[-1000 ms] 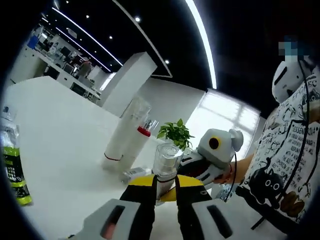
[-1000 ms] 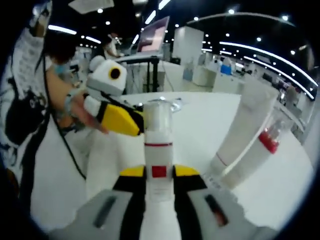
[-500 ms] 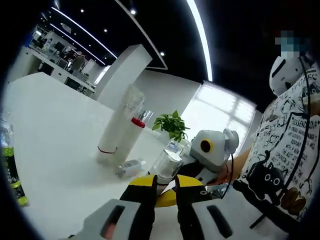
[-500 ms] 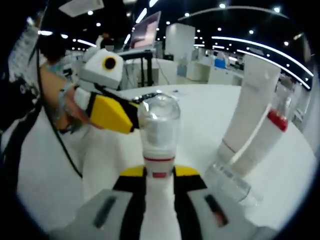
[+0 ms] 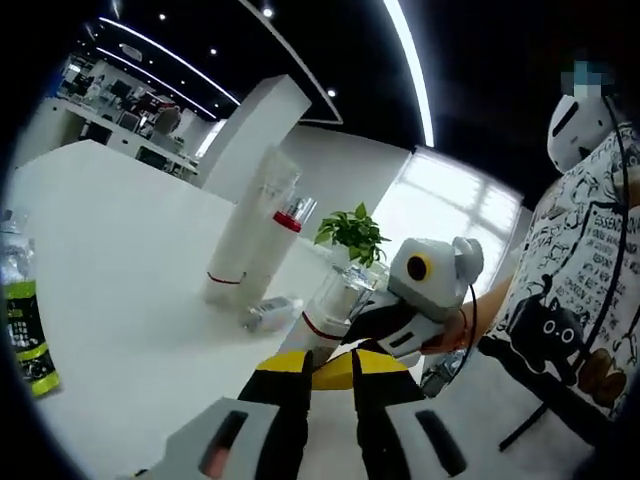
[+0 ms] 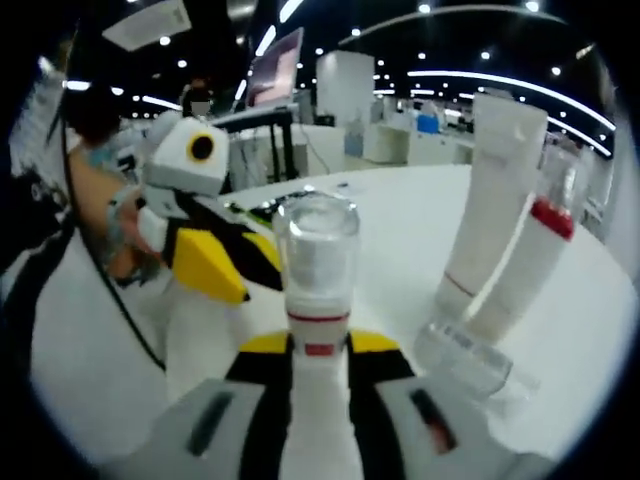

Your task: Arrange the skincare products in the storage area until every visible bottle or jar stands upright without overlapping.

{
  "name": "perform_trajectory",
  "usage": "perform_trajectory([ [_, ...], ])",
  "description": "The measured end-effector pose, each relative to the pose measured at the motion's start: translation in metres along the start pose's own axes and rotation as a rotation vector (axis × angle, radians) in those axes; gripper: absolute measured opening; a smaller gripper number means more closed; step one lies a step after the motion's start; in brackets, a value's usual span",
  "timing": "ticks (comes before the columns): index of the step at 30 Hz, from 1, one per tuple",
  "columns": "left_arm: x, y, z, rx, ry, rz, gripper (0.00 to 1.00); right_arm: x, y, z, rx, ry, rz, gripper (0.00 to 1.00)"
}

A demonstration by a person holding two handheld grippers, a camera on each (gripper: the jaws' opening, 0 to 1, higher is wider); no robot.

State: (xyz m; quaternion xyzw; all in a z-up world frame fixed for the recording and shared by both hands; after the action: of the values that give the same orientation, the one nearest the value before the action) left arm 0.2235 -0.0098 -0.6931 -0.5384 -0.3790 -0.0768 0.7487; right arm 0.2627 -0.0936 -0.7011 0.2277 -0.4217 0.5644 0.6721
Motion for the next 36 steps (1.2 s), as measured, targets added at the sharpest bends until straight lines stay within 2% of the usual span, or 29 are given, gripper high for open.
perform_trajectory([
  [2,-0.003,0.004,0.001,0.025,0.008,-0.003,0.17,-0.002,0.002,-0.001,0.016,0.017,-0.011,0.20],
  [3,-0.004,0.005,0.001,0.034,0.008,-0.003,0.17,-0.008,0.003,-0.001,0.029,0.063,0.003,0.22],
  [4,-0.004,0.006,0.001,0.041,0.008,-0.002,0.17,-0.010,0.003,-0.001,0.029,0.073,0.019,0.24],
  [8,-0.007,0.012,0.001,0.081,0.012,-0.010,0.17,-0.012,0.006,0.002,0.037,0.060,-0.003,0.24],
  [14,-0.005,0.023,0.000,0.144,0.005,-0.021,0.16,-0.012,0.010,0.003,0.056,0.070,0.031,0.23],
  [29,-0.004,0.037,0.002,0.193,0.005,-0.006,0.16,-0.013,0.022,0.005,0.089,0.081,0.082,0.22],
  [33,-0.002,0.042,0.006,0.206,-0.013,0.020,0.16,-0.012,0.025,0.006,0.105,0.071,0.081,0.22],
  [36,-0.004,0.041,0.007,0.215,-0.017,0.024,0.16,-0.014,0.022,0.006,0.083,0.076,0.047,0.22],
])
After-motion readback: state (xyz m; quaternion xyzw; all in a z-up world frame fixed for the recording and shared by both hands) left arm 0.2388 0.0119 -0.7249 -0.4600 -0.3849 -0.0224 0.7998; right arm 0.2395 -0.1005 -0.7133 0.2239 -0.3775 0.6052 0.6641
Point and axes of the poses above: the point that each gripper's makers call its tool centre point, and the gripper's own axes: z roughly backward along the fingers, y roughly to its left, x roughly out of its top, the point moved 5 cm from there along z, roughly backward along the fingers, and after that the axes turned 13 degrees about z, right-handed, at the moved point
